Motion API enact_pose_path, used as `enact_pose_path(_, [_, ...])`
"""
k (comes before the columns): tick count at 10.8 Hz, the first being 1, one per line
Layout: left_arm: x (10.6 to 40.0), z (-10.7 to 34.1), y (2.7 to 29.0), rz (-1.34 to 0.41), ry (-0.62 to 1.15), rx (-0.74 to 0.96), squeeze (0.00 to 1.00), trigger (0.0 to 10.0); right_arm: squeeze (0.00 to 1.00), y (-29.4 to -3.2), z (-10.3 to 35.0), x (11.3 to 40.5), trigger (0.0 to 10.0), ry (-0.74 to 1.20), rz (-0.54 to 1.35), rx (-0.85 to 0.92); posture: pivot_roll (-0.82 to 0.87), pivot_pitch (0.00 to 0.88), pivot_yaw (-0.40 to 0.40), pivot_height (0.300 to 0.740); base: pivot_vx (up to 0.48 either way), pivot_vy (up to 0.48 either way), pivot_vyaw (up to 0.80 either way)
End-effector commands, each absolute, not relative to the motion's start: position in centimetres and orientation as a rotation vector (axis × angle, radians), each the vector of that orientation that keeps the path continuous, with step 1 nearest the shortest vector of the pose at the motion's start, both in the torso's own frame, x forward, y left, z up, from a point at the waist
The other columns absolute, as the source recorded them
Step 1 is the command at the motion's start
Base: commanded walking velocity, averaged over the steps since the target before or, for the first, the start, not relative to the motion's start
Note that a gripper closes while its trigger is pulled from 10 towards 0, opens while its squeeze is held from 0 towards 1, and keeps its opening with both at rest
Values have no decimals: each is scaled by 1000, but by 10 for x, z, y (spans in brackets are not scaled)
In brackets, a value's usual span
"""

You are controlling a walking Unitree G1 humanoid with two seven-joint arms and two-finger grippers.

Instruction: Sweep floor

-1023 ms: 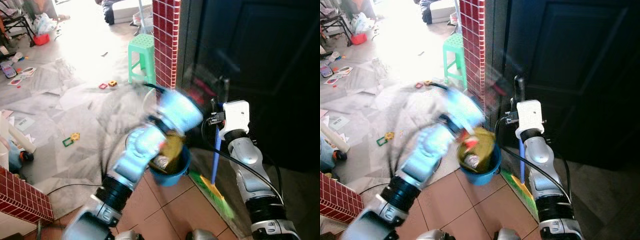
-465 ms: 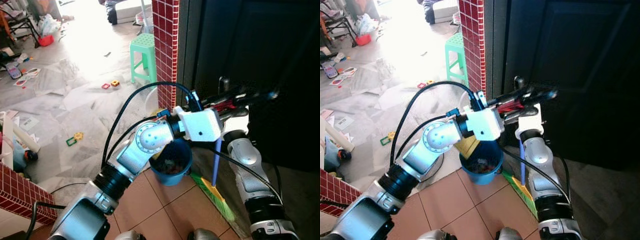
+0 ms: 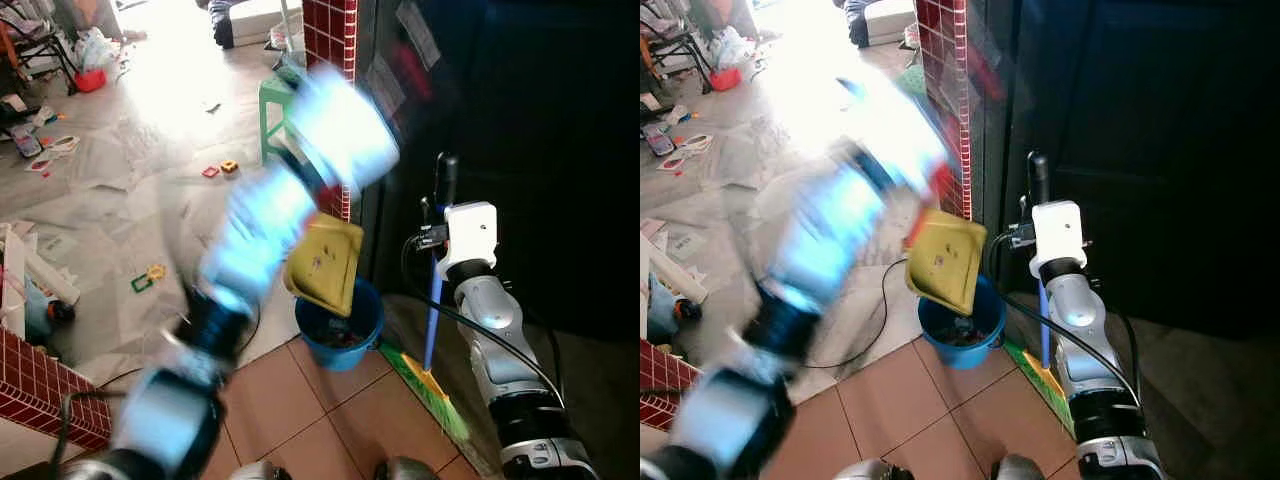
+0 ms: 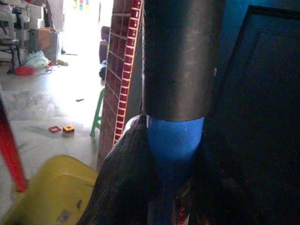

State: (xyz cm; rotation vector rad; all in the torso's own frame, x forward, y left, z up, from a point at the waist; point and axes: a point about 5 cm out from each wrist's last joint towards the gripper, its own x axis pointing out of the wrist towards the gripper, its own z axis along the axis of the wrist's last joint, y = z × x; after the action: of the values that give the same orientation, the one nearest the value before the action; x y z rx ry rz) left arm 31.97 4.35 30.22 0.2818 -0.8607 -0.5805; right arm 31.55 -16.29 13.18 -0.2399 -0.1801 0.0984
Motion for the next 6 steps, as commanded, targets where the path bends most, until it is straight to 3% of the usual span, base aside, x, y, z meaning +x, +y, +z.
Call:
enact_pose_path(1, [317,339,72,-413,-1004,311,0,10000,0,-156,142,318,10000,-232,124,-246,-118,0,74,740,0,0,0])
enact_pose_path(3, [337,335,121,-165,-925,390,0,10000,0,-153,141,319,10000,-225,140,-242,-113,0,72,740,0,0,0])
enact_pose_path(5, [347,295,151,-61,-759,397,0,10000,0,-153,139,318,10000,-220,142,-239,-111,0,73,740,0,0,0])
enact_pose_path(6, [350,254,160,-31,-612,379,0,10000,0,-154,136,316,10000,-207,145,-232,-109,0,73,740,0,0,0])
